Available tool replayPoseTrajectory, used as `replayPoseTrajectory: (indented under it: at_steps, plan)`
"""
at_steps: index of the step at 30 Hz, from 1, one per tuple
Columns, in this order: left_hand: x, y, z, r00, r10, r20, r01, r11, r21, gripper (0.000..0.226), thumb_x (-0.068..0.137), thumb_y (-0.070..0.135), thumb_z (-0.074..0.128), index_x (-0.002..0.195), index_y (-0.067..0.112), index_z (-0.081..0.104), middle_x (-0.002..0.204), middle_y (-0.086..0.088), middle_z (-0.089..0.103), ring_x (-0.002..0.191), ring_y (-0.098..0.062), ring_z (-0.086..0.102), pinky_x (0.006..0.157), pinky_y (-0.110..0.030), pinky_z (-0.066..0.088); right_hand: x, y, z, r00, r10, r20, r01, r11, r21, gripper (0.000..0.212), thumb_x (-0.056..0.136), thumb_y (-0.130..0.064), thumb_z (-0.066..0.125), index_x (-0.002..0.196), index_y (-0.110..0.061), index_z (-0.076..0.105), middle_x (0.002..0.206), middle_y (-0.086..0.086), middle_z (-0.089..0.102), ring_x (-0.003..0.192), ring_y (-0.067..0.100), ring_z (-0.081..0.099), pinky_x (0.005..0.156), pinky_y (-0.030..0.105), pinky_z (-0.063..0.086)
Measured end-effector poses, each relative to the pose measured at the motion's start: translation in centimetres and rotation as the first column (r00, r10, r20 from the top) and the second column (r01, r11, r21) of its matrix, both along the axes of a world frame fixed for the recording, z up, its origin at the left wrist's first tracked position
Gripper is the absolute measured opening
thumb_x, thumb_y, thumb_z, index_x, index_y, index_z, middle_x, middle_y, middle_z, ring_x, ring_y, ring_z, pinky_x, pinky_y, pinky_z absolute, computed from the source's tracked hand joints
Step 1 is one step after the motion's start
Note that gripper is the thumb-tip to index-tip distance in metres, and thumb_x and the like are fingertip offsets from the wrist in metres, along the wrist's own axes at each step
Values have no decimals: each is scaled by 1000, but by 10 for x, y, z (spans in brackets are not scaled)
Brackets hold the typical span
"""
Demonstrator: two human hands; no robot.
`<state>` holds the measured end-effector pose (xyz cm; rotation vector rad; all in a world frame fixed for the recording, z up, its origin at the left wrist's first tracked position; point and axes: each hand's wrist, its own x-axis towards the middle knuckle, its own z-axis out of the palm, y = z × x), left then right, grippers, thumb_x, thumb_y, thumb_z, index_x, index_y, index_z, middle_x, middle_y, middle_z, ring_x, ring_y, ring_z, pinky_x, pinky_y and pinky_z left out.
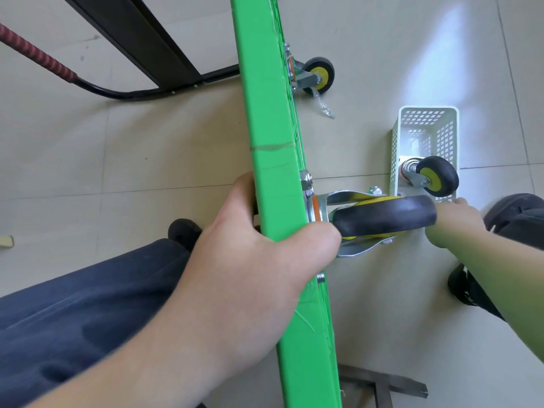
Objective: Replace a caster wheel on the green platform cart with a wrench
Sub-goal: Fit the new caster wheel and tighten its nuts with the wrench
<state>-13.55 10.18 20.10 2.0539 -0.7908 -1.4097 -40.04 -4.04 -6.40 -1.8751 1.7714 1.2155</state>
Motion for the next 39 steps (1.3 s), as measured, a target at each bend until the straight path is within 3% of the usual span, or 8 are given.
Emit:
replayPoseTrajectory:
  at_steps: [3, 10, 13, 16, 19, 25, 32, 39]
  plan:
    - [0, -1, -1, 1000, -1, -3, 1, 1000, -4, 40, 66, 41, 69, 106, 38, 66, 88, 10, 76, 84, -17, 74, 79, -51, 63, 2, 2, 2, 1000, -11, 5, 11, 999, -34, 38, 96, -6, 52, 133, -8, 52, 103, 10, 47, 120, 29, 49, 97, 33, 46]
    - [2, 0, -1, 999, -25, -25, 25, 1000, -15, 42, 72, 42, 71, 113, 36, 65, 97, 7, 77, 93, -22, 75, 84, -55, 61, 8, 0, 6, 992, -93, 84, 98, 994, -52, 31, 95, -3, 52, 126, -4, 51, 124, 16, 52, 118, 34, 53, 96, 40, 50]
    - [2, -1, 0, 999, -36, -3, 36, 999, -17, 41, 72, 43, 70, 112, 35, 65, 96, 7, 76, 92, -22, 74, 84, -55, 61, 11, -1, 9, 987, -134, 84, 136, 991, -11, 6, 97, -5, 50, 99, -9, 54, 97, 10, 58, 104, 31, 61, 88, 36, 52]
    - [1, -1, -1, 999, -41, 0, 41, 999, -25, 42, 73, 44, 69, 113, 33, 65, 98, 6, 76, 95, -26, 73, 85, -57, 61, 16, -4, 14, 988, -152, 7, 151, 988, 39, 21, 95, -5, 49, 75, -11, 45, 78, 4, 48, 89, 23, 55, 89, 30, 52]
    - [1, -1, -2, 999, -51, 6, 51, 998, -28, 44, 72, 48, 68, 114, 36, 65, 101, 9, 76, 97, -24, 73, 87, -56, 60, 23, -14, 30, 997, -72, -23, 74, 992, 98, 9, 94, -11, 55, 86, -9, 52, 81, 3, 47, 90, 23, 55, 90, 30, 53]
    - [0, -2, -1, 998, -66, 25, 67, 997, -44, 47, 71, 52, 66, 115, 38, 63, 105, 13, 75, 90, -11, 74, 84, -46, 61, 29, -42, 70, 991, 20, 136, -27, 999, 45, 46, 95, -9, 47, 140, -15, 47, 116, 2, 54, 72, 17, 49, 52, 24, 36]
    - [0, -3, 3, 996, -69, 63, 72, 997, -43, 46, 68, 52, 62, 113, 41, 61, 101, 18, 74, 77, 4, 69, 72, -30, 57, 25, -61, 152, 913, 67, 403, 36, 969, -244, 10, 86, -12, 60, 80, -13, 67, 76, 9, 66, 60, 23, 54, 49, 24, 37]
    - [0, -4, 6, 991, -102, 90, 106, 993, -42, 38, 81, 52, 67, 116, 39, 58, 104, 19, 71, 79, 12, 64, 61, -14, 46, 40, -54, 268, 641, 115, 759, 308, 867, -391, 10, 86, -20, 73, 81, -26, 78, 72, 0, 72, 63, 27, 65, 52, 23, 44]
